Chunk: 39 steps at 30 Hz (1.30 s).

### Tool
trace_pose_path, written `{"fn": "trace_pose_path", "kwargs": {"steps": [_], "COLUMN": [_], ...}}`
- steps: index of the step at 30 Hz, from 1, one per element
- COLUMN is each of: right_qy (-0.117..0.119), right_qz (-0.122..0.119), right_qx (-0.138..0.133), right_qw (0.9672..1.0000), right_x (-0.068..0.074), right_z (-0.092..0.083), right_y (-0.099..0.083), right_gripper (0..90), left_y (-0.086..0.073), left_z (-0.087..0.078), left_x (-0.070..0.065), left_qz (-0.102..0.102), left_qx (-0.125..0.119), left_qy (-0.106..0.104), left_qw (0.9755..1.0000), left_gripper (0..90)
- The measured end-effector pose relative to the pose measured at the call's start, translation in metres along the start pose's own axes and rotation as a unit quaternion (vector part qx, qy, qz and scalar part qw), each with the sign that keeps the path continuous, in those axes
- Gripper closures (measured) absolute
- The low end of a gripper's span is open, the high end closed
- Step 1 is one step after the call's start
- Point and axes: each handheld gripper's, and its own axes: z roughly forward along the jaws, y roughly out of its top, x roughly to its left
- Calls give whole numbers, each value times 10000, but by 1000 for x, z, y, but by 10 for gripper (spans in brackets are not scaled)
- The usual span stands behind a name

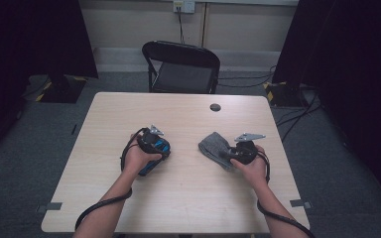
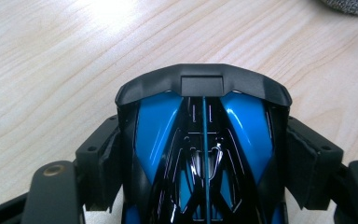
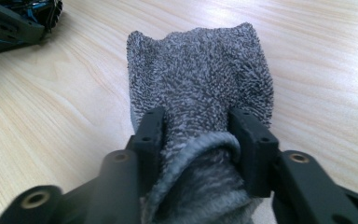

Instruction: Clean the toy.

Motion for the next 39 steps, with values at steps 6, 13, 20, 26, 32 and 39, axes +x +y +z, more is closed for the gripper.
{"fn": "trace_pose_path", "kwargs": {"steps": [6,13,20,26,32,39], "right_qy": [-30,-34,-17,36,36,88], "right_qz": [30,11,-10,-35,-32,-45], "right_qx": [-56,-125,-166,-191,-200,-214], "right_qw": [10000,9999,9999,9998,9998,9997], "right_x": [-1,-2,-2,0,1,1], "right_z": [0,-2,-6,-7,-10,-14], "right_y": [0,2,6,9,12,11], "right_gripper": [430,364,337,302,267,234], "left_y": [-2,-1,0,-2,-8,-16], "left_z": [0,-4,-16,-30,-39,-48], "left_x": [1,3,7,12,14,19], "left_qz": [-54,-124,-222,-241,-290,-427], "left_qx": [41,-17,-174,-240,-315,-380], "left_qy": [-19,-74,-131,-125,-198,-269], "left_qw": [10000,9999,9995,9993,9989,9980], "left_gripper": [248,231,211,209,183,172]}}
